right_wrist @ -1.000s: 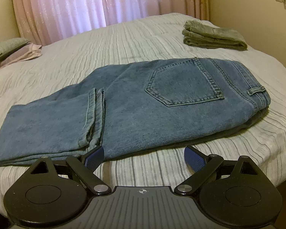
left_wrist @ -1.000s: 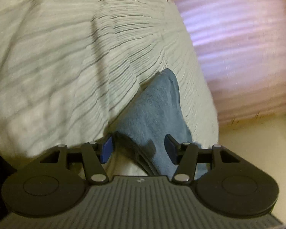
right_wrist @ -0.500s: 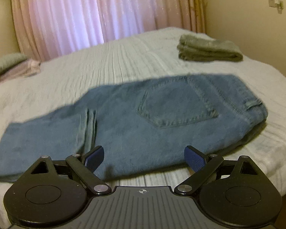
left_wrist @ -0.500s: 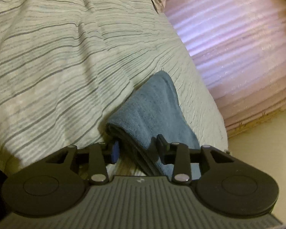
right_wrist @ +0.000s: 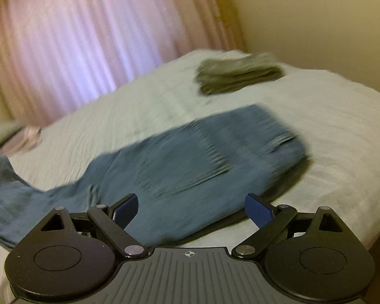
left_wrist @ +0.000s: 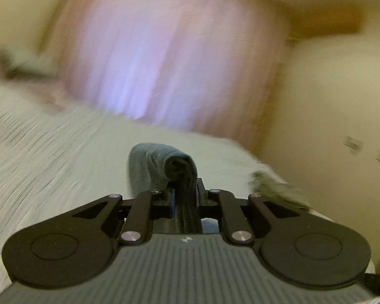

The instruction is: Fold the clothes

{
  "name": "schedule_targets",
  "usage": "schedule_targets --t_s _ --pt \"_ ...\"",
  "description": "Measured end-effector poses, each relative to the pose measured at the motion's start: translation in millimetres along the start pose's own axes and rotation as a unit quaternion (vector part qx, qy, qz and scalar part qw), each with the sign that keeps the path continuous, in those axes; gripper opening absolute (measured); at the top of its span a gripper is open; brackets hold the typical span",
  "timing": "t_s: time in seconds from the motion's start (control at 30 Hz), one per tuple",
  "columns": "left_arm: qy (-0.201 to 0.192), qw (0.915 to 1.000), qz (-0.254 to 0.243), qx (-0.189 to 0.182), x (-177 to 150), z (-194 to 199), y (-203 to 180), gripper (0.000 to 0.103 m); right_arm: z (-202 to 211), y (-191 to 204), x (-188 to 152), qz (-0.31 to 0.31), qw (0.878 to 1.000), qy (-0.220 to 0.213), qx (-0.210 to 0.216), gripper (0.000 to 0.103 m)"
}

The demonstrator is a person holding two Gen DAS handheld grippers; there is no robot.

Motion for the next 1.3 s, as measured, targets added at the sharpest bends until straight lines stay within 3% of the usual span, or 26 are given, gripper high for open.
schedule_targets --t_s 0.13,0.2,0.27,0.33,0.43,0.53,0.6,0.67,0.7,0.73,0.83,1.07,1.1,1.27,1.3 --pt "-0.037 0.9912 -0.051 -0.117 47 -40 -97 0.011 15 -35 35 -0.044 0.998 -0.035 -0.014 0.094" --pt "-0.025 0.9802 -0.072 -0.183 52 -66 -153 0.015 23 -52 48 -0.062 0.996 -0.052 -0.023 0.094" --pt "-0.002 0.9656 -0.087 -0.245 49 -85 -201 0.028 28 -68 60 -0.079 0.994 -0.064 -0.033 0.094" --pt "0.020 0.9565 -0.091 -0.277 43 -93 -228 0.033 34 -83 68 -0.100 0.992 -0.071 -0.042 0.094" --pt "0.027 0.9578 -0.076 -0.276 34 -94 -221 0.045 40 -103 75 -0.132 0.988 -0.074 -0.044 0.094" --pt "0.072 0.9639 -0.044 -0.252 11 -94 -186 0.045 39 -120 76 -0.179 0.982 -0.061 -0.025 0.094" --pt "0.107 0.9680 -0.028 -0.225 -9 -96 -159 0.042 33 -124 77 -0.225 0.973 -0.042 0.015 0.094" --pt "0.137 0.9689 -0.017 -0.206 -29 -98 -136 0.040 26 -122 79 -0.271 0.960 -0.022 0.068 0.092" --pt "0.151 0.9686 -0.012 -0.197 -39 -99 -125 0.040 22 -119 80 -0.293 0.951 -0.012 0.097 0.075" --pt "0.164 0.9682 -0.006 -0.188 -48 -99 -114 0.040 16 -117 82 -0.312 0.942 0.000 0.120 0.069" --pt "0.191 0.9666 0.012 -0.170 -67 -97 -95 0.040 -10 -113 89 -0.360 0.920 0.031 0.155 0.069" --pt "0.215 0.9636 0.042 -0.154 -85 -105 -76 0.040 -56 -120 102 -0.368 0.915 0.057 0.155 0.065" --pt "0.218 0.9627 0.047 -0.153 -89 -108 -73 0.040 -61 -120 101 -0.361 0.918 0.061 0.151 0.058" --pt "0.231 0.9588 0.070 -0.150 -97 -105 -71 0.040 -81 -110 84 -0.297 0.942 0.079 0.133 0.051" --pt "0.231 0.9583 0.074 -0.151 -98 -105 -71 0.040 -83 -106 80 -0.281 0.947 0.083 0.129 0.036"
Point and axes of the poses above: each gripper's, at about its wrist camera, not at the fingertips, and z roughly against the way its jaws point, y to its left, x to its top, the point moved 8 cm from there along -z, roughly the way its jaws point, and after that the axes turned 15 degrees about -z, right-handed, at the moved point
